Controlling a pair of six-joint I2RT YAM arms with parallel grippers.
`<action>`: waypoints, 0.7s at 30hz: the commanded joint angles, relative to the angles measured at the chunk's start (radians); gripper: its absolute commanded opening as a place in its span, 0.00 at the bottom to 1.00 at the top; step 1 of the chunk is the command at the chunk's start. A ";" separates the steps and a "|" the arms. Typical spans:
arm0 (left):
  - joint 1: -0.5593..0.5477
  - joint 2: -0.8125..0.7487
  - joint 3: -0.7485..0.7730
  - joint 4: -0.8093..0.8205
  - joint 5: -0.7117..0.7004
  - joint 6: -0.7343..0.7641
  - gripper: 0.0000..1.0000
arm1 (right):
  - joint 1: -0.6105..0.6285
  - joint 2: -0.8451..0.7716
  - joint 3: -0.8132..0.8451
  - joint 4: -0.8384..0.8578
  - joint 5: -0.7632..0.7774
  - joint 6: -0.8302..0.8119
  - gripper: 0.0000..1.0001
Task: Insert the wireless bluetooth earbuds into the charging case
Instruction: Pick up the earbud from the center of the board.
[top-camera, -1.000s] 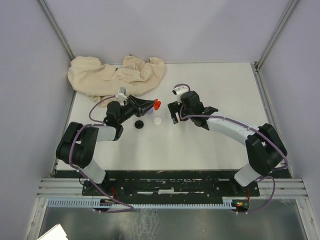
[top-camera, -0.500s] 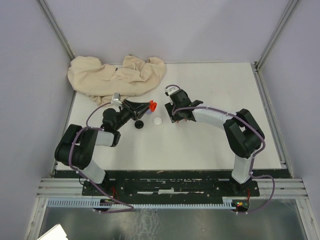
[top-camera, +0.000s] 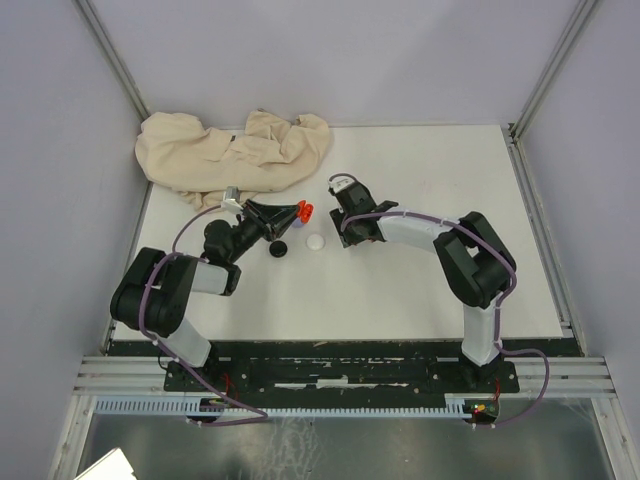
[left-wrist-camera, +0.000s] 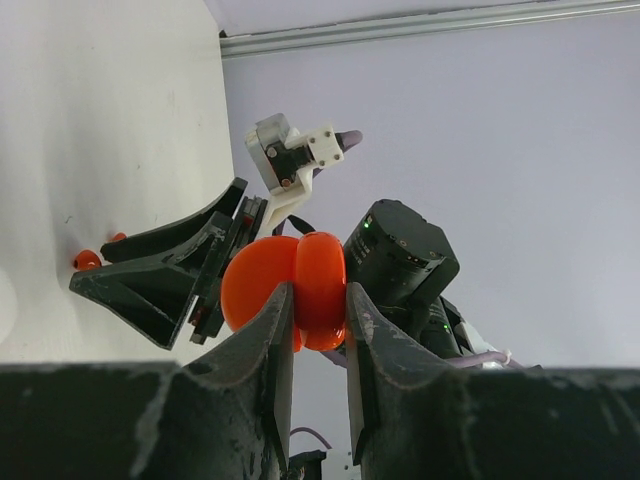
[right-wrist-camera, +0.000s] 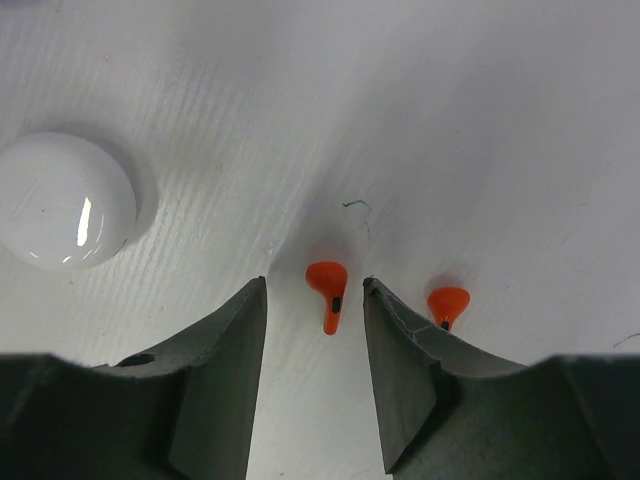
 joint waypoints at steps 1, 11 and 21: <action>0.007 0.010 -0.007 0.074 0.005 -0.041 0.03 | -0.004 0.022 0.047 0.024 0.036 0.024 0.51; 0.011 0.019 -0.007 0.075 0.006 -0.040 0.03 | -0.010 0.048 0.060 0.028 0.035 0.030 0.47; 0.012 0.029 -0.001 0.077 0.009 -0.040 0.03 | -0.021 0.062 0.072 0.011 0.032 0.040 0.40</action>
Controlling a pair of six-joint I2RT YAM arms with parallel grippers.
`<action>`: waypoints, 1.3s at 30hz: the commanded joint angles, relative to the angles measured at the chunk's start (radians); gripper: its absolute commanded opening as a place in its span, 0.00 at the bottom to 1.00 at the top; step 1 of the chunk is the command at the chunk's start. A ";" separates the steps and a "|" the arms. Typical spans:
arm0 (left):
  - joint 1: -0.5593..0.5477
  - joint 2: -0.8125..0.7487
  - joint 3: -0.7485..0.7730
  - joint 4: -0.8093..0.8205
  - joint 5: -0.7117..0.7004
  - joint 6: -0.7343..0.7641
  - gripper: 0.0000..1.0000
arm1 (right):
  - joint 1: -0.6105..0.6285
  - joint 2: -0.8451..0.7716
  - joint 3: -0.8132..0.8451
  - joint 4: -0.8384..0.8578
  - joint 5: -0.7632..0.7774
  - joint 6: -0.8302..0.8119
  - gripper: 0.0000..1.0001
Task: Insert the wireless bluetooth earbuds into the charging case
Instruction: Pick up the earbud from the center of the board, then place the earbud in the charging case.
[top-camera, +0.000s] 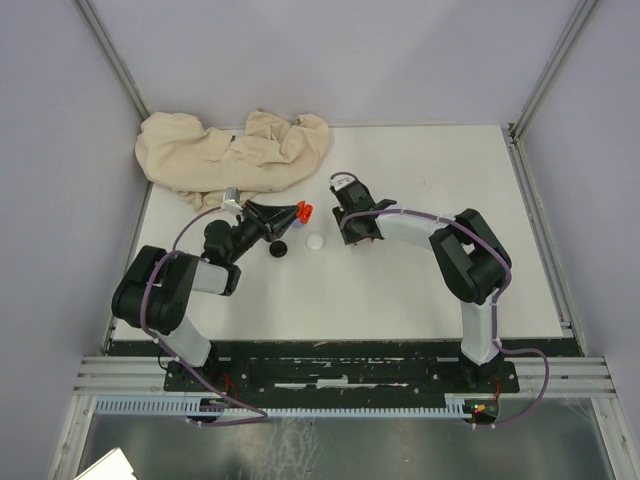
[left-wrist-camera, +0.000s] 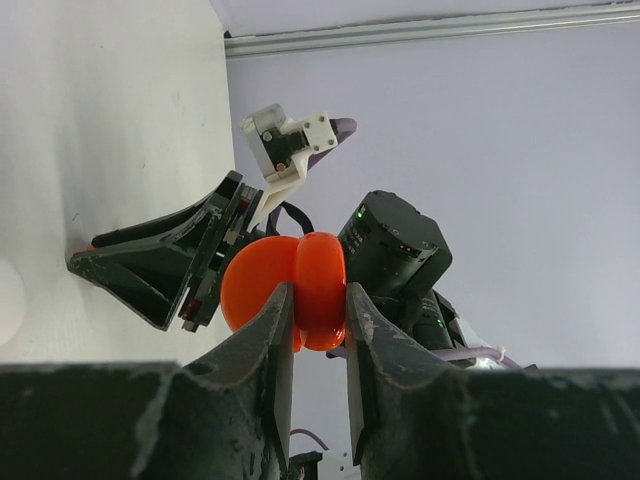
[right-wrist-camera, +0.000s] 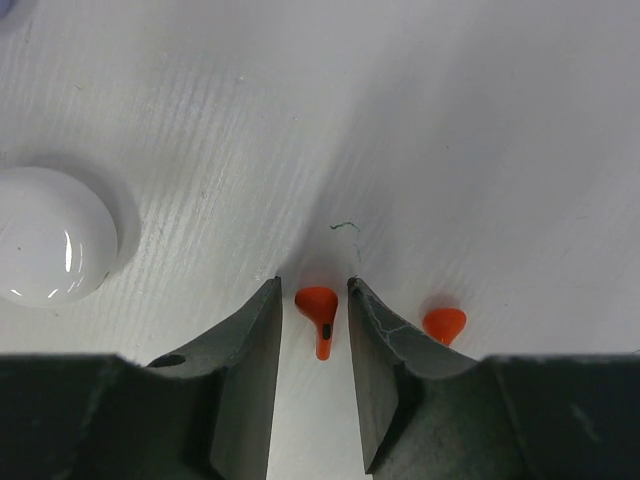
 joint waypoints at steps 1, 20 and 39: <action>0.007 0.013 0.002 0.068 0.008 -0.020 0.03 | -0.011 0.015 0.043 0.006 0.015 0.014 0.39; -0.011 0.045 0.017 0.033 -0.004 -0.009 0.03 | -0.013 -0.335 -0.198 0.287 -0.068 -0.017 0.10; -0.144 0.215 0.126 0.141 -0.040 -0.227 0.03 | 0.005 -0.576 -0.668 1.194 -0.319 -0.145 0.02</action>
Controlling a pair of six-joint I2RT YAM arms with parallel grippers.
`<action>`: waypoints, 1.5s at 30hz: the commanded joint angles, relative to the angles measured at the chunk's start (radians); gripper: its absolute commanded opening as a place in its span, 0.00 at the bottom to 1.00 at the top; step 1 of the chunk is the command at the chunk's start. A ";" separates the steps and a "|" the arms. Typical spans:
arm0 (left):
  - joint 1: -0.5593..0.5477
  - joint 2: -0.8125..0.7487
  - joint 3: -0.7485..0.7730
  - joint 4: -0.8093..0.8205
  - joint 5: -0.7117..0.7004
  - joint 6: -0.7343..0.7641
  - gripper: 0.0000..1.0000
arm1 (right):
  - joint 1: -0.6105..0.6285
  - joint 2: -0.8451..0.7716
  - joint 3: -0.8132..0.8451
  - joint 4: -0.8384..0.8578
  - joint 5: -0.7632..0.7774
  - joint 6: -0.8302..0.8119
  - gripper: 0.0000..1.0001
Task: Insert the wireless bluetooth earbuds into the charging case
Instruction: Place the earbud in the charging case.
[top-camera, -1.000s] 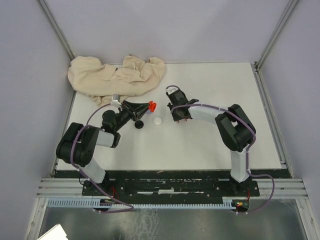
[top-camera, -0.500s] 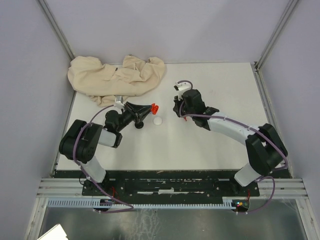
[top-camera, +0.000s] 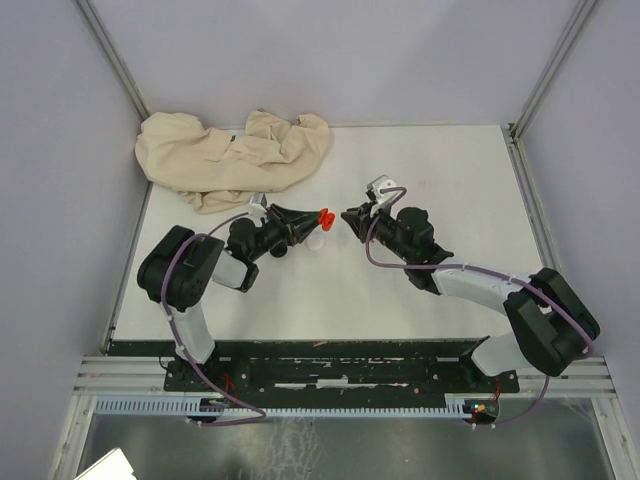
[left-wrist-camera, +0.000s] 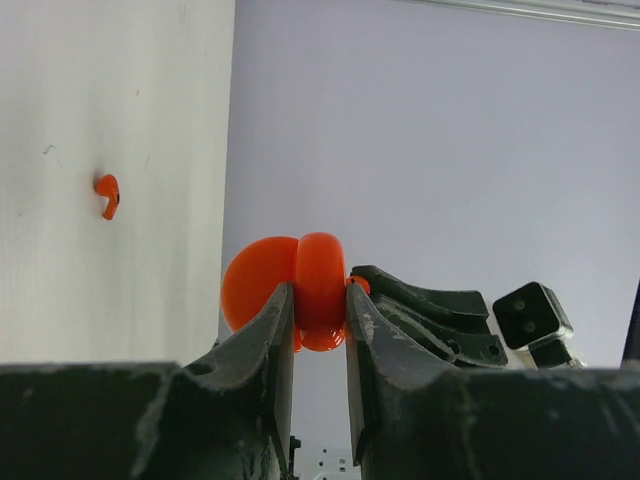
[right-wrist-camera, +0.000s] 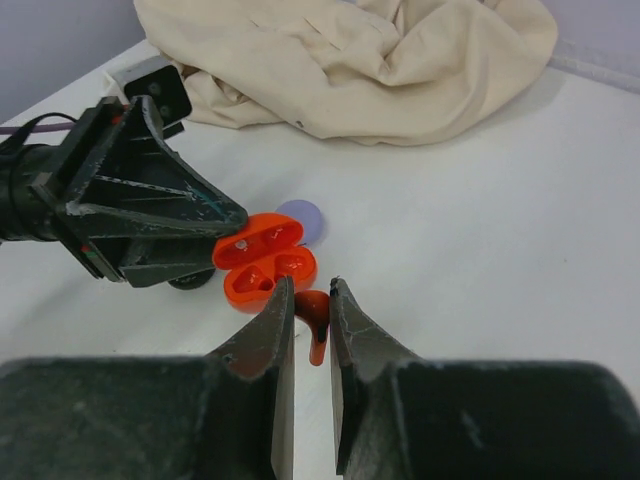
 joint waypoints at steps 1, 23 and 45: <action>-0.025 0.034 0.039 0.129 -0.016 -0.103 0.03 | 0.016 0.002 -0.046 0.317 -0.083 -0.074 0.02; -0.052 0.099 0.069 0.248 0.077 -0.199 0.03 | 0.047 0.106 -0.101 0.520 -0.150 -0.174 0.02; -0.054 0.080 0.063 0.257 0.102 -0.197 0.03 | 0.046 0.122 -0.114 0.510 -0.118 -0.202 0.02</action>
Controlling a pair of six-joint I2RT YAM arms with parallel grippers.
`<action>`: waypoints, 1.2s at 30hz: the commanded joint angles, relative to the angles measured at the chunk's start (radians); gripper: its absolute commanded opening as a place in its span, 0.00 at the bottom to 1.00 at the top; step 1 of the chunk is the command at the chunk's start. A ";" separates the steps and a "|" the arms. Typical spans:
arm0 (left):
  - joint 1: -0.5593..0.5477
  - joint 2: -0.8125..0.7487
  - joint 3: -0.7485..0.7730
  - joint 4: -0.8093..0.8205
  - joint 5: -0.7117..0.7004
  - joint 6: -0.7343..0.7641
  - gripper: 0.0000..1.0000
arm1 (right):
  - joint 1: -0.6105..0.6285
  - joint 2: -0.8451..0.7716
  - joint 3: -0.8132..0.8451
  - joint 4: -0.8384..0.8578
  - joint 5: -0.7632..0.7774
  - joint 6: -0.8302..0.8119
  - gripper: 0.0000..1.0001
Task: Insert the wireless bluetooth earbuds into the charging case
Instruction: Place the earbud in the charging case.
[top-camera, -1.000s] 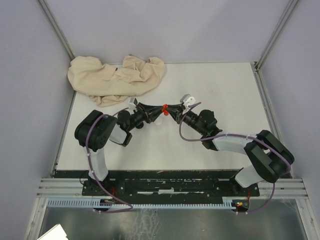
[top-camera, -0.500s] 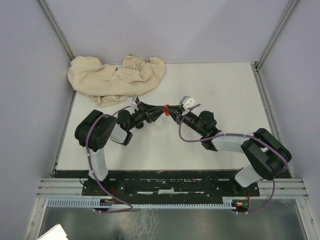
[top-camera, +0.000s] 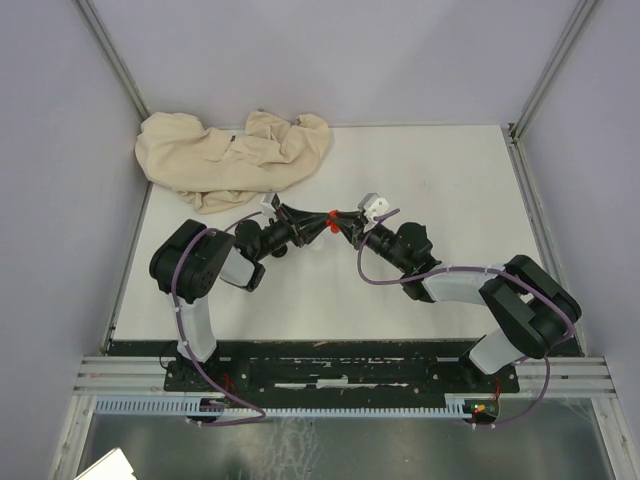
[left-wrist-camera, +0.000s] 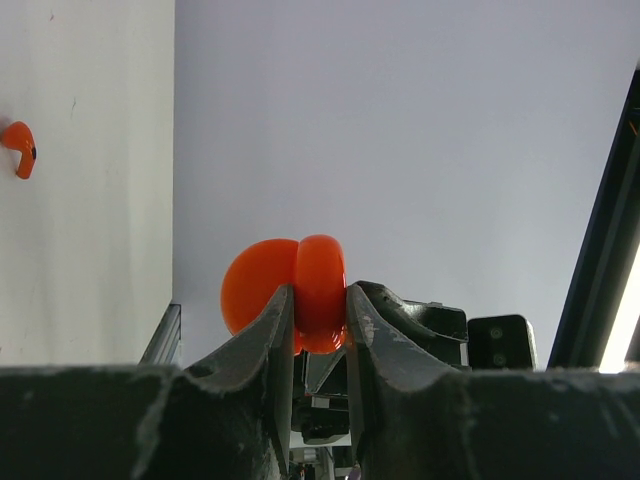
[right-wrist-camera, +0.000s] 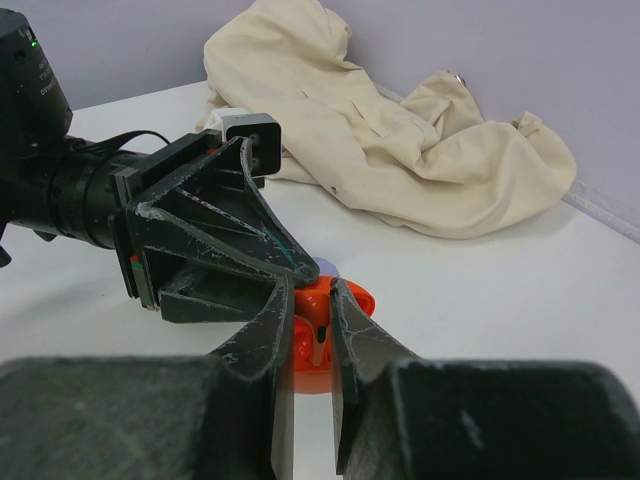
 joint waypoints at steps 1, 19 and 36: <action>-0.004 -0.021 0.018 0.091 0.019 -0.045 0.03 | 0.003 0.006 -0.006 0.057 0.006 -0.012 0.02; -0.004 -0.014 0.050 0.106 0.008 -0.071 0.03 | 0.002 -0.020 -0.018 0.023 0.018 -0.009 0.11; 0.004 0.039 0.073 0.077 0.007 -0.020 0.03 | 0.000 -0.272 0.003 -0.143 0.128 0.062 0.57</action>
